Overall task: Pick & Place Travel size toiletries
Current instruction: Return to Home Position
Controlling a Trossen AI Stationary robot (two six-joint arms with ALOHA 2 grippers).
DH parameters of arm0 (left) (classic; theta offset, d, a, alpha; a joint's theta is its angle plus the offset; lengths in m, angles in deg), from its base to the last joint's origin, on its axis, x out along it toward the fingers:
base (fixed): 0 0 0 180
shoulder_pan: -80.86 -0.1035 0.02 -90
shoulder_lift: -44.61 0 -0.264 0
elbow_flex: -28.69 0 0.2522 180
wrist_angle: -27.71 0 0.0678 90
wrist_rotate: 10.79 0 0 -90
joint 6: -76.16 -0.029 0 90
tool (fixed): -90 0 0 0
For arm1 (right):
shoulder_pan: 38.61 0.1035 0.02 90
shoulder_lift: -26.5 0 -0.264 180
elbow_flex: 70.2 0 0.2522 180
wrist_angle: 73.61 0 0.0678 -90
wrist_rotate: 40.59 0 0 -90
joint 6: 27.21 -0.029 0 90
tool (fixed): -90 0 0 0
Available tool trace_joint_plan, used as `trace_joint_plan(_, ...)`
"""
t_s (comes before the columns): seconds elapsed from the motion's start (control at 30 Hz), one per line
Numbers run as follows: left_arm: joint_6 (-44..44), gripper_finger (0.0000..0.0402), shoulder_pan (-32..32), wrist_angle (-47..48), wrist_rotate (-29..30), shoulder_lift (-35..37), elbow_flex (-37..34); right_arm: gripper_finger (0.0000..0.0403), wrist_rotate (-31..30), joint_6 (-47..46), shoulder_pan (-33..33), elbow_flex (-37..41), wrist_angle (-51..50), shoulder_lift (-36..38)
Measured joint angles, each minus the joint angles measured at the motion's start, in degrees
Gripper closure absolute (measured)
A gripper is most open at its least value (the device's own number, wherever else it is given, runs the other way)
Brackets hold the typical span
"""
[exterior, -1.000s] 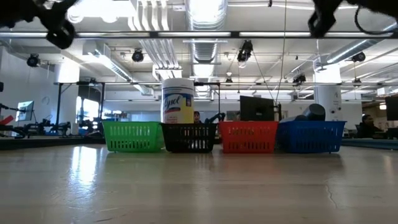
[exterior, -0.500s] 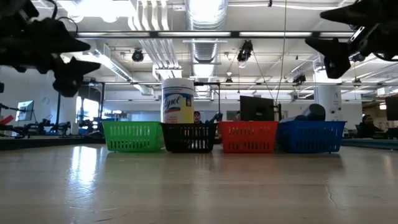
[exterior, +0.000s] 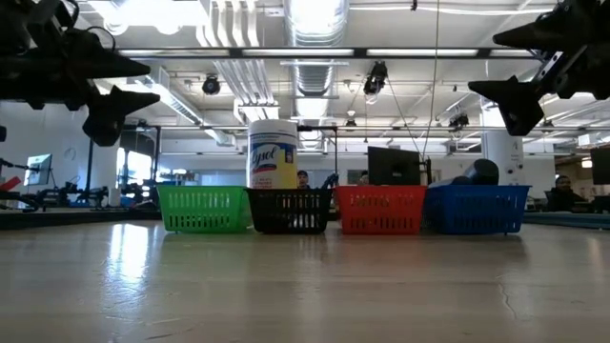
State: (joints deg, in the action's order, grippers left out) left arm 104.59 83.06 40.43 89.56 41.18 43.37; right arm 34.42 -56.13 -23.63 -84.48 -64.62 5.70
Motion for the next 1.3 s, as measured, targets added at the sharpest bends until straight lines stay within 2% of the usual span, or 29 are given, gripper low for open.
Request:
trace_joint_plan(0.7,0.1,0.0184,0.0,-0.7,0.0,-0.1,-0.2,0.0045,0.0,-0.1,0.0,0.0,0.0,0.0)
trace_joint_plan(0.93,0.1,0.0184,0.0,-0.7,0.0,-0.1,-0.2,0.0049,0.0,0.0,0.0,0.0,0.0,0.0)
trace_joint_plan(1.3,0.1,0.0184,0.0,-0.7,0.0,-0.1,-0.2,0.0081,0.0,0.0,0.0,0.0,0.0,0.0)
